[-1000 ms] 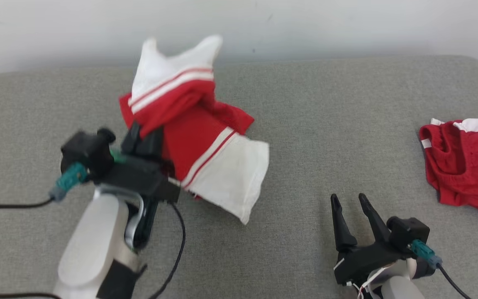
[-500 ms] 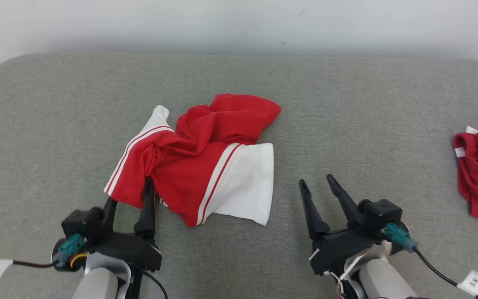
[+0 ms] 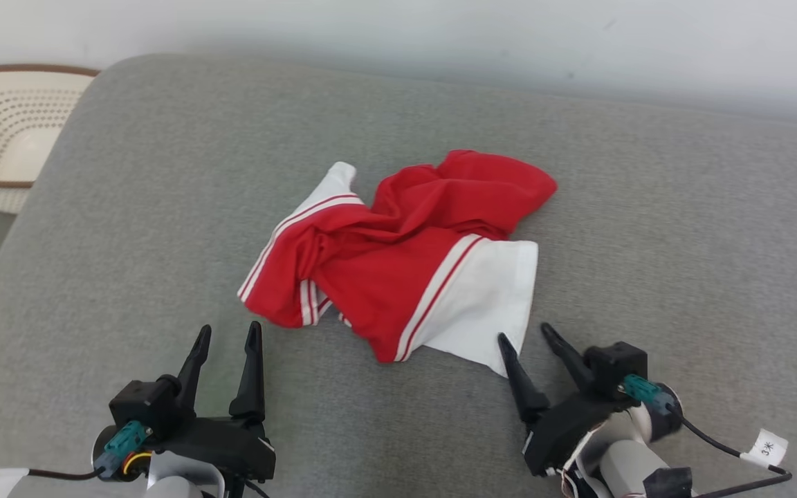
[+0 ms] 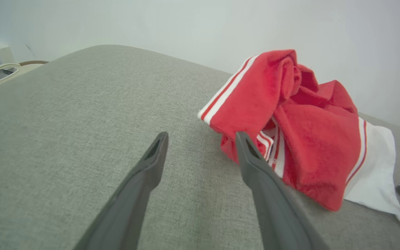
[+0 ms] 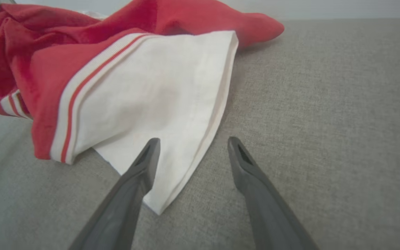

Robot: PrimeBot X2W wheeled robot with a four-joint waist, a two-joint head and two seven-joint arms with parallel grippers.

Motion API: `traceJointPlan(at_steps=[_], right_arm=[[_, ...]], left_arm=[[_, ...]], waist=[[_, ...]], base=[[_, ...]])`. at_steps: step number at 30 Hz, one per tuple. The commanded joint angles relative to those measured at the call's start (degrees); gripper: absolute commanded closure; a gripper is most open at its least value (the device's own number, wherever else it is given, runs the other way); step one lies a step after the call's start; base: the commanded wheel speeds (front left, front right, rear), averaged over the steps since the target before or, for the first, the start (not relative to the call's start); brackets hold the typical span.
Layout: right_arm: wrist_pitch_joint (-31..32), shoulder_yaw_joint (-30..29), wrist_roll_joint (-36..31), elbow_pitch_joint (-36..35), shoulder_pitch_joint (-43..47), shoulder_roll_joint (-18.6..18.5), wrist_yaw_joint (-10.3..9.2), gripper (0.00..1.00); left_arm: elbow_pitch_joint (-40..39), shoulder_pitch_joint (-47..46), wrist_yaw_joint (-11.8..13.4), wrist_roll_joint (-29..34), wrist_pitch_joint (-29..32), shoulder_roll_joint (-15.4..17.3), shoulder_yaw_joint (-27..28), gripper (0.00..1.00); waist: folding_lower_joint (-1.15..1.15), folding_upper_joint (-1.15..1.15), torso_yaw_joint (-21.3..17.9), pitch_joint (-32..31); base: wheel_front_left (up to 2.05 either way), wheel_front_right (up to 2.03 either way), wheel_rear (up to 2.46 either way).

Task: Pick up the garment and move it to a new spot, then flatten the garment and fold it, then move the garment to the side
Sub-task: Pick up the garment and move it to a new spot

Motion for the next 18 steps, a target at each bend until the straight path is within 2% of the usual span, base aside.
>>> traceJointPlan(at_steps=[1, 4, 8, 9, 10, 13, 16, 17, 18], right_arm=[[-0.02, -0.84, -0.86, 1.84, -0.13, -0.26, -0.06, 0.0], [0.04, -1.6, -2.0, 4.91, -0.79, -0.07, -0.06, 0.0], [0.23, 0.37, -2.39, 8.51, -1.59, 0.55, -0.02, 0.0], [0.35, 1.71, -2.29, 10.31, -2.51, 0.66, -0.01, 0.6], [0.38, 2.24, -2.04, 11.21, -2.91, 0.52, -0.01, 1.0], [0.33, 2.72, -1.15, 12.24, -5.23, -1.06, -0.02, 1.0], [0.09, 2.99, -1.84, 12.47, -9.58, -5.15, -0.08, 1.0], [0.09, 2.99, -1.84, 12.47, -9.58, -5.15, -0.08, 1.0], [-0.01, 3.04, -2.52, 12.35, -12.36, -7.63, -0.07, 1.0]], left_arm=[[-0.42, 1.57, 0.2, 0.47, -0.06, 0.03, 0.33, 0.0], [-1.37, 1.2, 0.17, 0.54, -0.06, 0.04, 0.69, 0.0], [-2.22, 1.14, 0.56, 0.03, -0.06, 0.04, 0.16, 0.0], [-2.45, 1.03, 0.71, -0.3, -0.06, 0.03, -0.34, 0.0], [-2.56, 1.01, 0.79, -0.48, -0.06, 0.04, -0.57, 0.0], [-3.0, 1.34, 1.0, -0.68, -0.06, 0.05, -0.86, 0.0], [-3.43, 1.89, 1.07, -0.67, -0.06, 0.03, -0.72, 0.0], [-3.43, 1.89, 1.07, -0.67, -0.06, 0.03, -0.72, 0.0], [-3.61, 2.33, 0.92, -0.94, -0.06, 0.06, -0.91, 0.0]], waist=[[0.0, 0.0, 2.79, 0.58], [0.0, 0.0, 3.77, 0.94], [0.0, 0.0, 4.54, 1.3], [0.0, 0.0, 4.89, 1.43], [0.0, 0.0, 5.07, 1.47], [0.0, 0.0, 5.51, 1.63], [0.0, 0.0, 5.91, 2.1], [0.0, 0.0, 5.91, 2.1], [0.0, 0.0, 6.39, 2.18]], base=[[0.0, 0.0, 0.0], [0.0, 0.0, 0.0], [0.0, 0.0, 0.0], [0.0, 0.0, 0.0], [0.0, 0.0, 0.0], [0.0, 0.0, 0.0], [0.0, 0.0, 0.0], [0.0, 0.0, 0.0], [0.0, 0.0, 0.0]])
